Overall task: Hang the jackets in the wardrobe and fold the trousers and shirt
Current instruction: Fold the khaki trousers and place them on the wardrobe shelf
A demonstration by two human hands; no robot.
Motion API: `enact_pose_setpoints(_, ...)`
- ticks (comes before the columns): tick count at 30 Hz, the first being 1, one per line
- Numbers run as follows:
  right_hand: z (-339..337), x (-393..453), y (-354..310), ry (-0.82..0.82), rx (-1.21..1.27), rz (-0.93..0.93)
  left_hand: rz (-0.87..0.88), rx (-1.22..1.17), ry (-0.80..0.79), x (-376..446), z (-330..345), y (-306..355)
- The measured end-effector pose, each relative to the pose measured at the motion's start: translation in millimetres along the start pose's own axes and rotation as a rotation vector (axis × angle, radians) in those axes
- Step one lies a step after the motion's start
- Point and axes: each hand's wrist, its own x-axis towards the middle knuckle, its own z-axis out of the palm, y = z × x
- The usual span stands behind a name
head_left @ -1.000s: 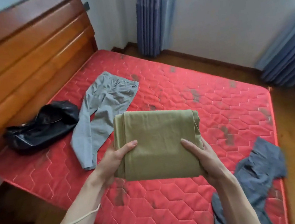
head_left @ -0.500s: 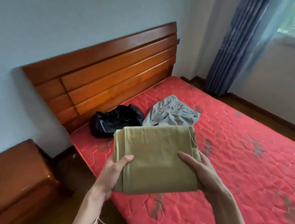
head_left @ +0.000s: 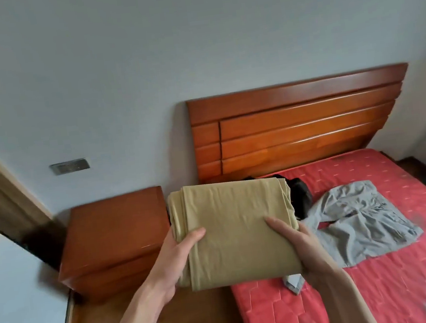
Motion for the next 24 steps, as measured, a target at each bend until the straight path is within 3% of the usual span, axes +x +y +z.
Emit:
enact_pose_setpoints(11, 125, 125, -20, -0.271, -0.068, 0.077, -0.015, -0.071, 0.254, 38, -119, 33)
enact_pose_setpoints(24, 269, 287, -67, -0.662, -0.174, 0.149, 0.026, -0.188, 0.63, 93, -211, 92)
